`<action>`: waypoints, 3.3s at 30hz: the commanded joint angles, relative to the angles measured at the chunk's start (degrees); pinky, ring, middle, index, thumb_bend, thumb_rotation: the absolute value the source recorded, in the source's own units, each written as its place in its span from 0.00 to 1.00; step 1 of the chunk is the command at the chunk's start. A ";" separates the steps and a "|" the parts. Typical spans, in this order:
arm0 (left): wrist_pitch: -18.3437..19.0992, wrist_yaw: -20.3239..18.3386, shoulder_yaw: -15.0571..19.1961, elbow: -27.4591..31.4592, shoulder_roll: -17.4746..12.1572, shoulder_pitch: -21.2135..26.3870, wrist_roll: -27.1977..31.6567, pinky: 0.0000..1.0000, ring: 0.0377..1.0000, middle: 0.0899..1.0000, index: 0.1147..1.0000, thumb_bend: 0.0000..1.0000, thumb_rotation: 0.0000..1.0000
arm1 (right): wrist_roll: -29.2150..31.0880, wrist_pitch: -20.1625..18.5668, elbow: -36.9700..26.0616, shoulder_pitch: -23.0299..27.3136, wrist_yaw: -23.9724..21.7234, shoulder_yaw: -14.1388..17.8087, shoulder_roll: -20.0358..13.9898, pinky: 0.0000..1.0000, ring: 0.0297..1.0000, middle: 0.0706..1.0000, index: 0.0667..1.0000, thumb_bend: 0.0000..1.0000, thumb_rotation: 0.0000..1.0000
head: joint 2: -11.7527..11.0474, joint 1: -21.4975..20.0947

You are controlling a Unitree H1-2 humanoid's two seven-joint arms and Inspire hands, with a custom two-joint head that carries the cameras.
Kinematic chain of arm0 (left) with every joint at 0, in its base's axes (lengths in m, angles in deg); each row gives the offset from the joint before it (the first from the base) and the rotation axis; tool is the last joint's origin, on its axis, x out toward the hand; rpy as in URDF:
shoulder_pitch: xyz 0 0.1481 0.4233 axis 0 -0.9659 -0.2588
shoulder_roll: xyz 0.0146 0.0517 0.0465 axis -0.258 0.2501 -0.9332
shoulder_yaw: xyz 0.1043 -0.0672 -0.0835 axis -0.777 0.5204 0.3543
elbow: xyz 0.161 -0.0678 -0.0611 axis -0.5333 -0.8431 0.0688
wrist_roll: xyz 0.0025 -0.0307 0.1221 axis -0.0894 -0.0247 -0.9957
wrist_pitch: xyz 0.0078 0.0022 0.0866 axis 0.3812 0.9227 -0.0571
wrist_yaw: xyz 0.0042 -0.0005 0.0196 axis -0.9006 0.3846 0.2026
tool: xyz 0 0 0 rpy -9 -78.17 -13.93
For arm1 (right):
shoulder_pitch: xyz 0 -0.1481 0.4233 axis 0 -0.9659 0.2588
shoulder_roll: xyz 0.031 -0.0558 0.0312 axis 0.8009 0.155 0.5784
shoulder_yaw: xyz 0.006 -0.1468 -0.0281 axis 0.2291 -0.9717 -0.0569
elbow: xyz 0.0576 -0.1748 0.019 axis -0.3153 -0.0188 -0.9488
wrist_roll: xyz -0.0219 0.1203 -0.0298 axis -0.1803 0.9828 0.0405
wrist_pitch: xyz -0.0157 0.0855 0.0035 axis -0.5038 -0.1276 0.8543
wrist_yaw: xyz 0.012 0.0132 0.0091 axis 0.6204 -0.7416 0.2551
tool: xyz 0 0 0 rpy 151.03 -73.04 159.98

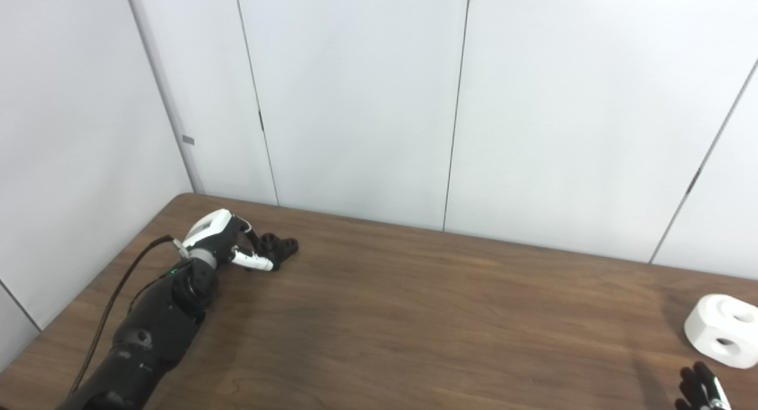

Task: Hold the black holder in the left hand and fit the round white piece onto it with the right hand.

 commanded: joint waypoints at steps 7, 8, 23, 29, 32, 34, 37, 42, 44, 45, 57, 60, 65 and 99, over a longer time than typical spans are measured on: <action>-1.88 1.65 0.65 1.29 -1.07 1.13 0.56 0.98 0.97 0.83 0.42 0.52 0.04 | 0.35 -0.39 1.79 -3.64 0.75 -0.58 1.64 1.00 1.00 0.96 1.00 0.70 0.99 | 0.27 -0.04; -1.89 1.58 0.58 1.41 -1.09 1.03 0.54 0.98 0.96 0.83 0.42 0.52 0.04 | 0.16 -0.38 1.76 -3.65 0.81 -0.60 1.63 1.00 1.00 0.96 1.00 0.70 1.00 | 0.27 -0.04; 1.03 -3.66 0.10 13.93 -2.49 -5.29 -0.23 0.92 0.97 0.85 0.42 0.52 0.04 | -0.54 -2.14 0.79 -3.68 1.65 -1.02 1.81 1.00 0.99 0.95 1.00 0.69 0.98 | 0.73 -0.82; 1.26 -6.46 -0.79 19.00 -3.06 -7.63 -1.62 0.95 0.98 0.86 0.42 0.52 0.04 | -1.12 -2.31 1.05 -3.42 2.01 -1.09 2.01 1.00 1.00 0.95 1.00 0.69 0.99 | 0.90 -1.43; 1.42 -7.96 -1.12 21.87 -3.20 -8.73 -1.84 0.95 0.98 0.86 0.42 0.52 0.04 | -0.54 -2.58 0.84 -3.38 1.93 -1.12 2.19 1.00 1.00 0.96 1.00 0.67 0.98 | 1.11 -1.78; 1.50 -9.05 -1.32 24.81 -3.24 -9.77 -1.92 0.93 0.99 0.87 0.42 0.52 0.04 | -0.72 -2.47 0.97 -3.26 2.01 -1.13 2.22 1.00 1.00 0.96 1.00 0.65 0.98 | 1.32 -1.97; 1.76 -10.83 -1.96 29.47 -3.03 -11.19 -2.57 0.95 0.98 0.86 0.42 0.52 0.05 | -1.62 -2.20 0.98 -3.16 2.32 -1.26 2.28 1.00 1.00 0.96 1.00 0.63 1.00 | 1.70 -2.67; 2.26 -13.60 -3.32 36.11 -1.80 -13.05 -3.16 0.95 0.97 0.84 0.42 0.52 0.05 | -2.51 -2.57 0.73 -3.07 2.58 -1.46 2.50 1.00 1.00 0.95 1.00 0.61 1.00 | 2.40 -3.94; 2.60 -14.46 -3.86 38.48 -1.01 -13.73 -3.79 0.94 0.96 0.84 0.42 0.52 0.05 | -3.04 -2.59 0.49 -3.13 2.82 -1.52 2.65 1.00 1.00 0.94 1.00 0.60 1.00 | 2.79 -4.55; 2.95 -14.92 -4.13 39.48 -0.73 -13.99 -4.16 0.94 0.95 0.84 0.42 0.52 0.05 | -3.24 -2.72 0.27 -3.15 2.96 -1.58 2.77 1.00 1.00 0.95 1.00 0.59 1.00 | 3.07 -5.00; 2.15 -18.98 -7.47 51.13 2.28 -18.77 -6.93 0.95 0.95 0.83 0.42 0.52 0.05 | -4.84 -3.87 -2.91 -3.83 4.54 -2.83 2.96 1.00 1.00 0.94 1.00 0.54 0.98 | 6.85 -10.04; 0.45 -19.38 -8.35 53.24 2.90 -20.12 -7.47 0.92 0.94 0.83 0.42 0.52 0.04 | -5.10 -5.17 -4.02 -4.09 4.95 -3.21 3.02 1.00 0.99 0.93 1.00 0.54 0.97 | 8.18 -11.41; -1.33 -20.31 -9.56 55.50 3.99 -21.68 -9.26 0.97 0.92 0.82 0.42 0.52 0.04 | -5.38 -6.93 -5.39 -4.17 5.87 -4.05 2.89 1.00 1.00 0.93 1.00 0.53 0.97 | 9.56 -12.39; -5.57 -21.54 -18.50 60.46 17.99 -33.37 -20.31 0.95 0.91 0.79 0.42 0.52 0.05 | -5.95 -12.96 -9.95 -2.31 7.99 -6.22 2.27 1.00 0.98 0.92 0.98 0.58 0.98 | 18.33 -17.46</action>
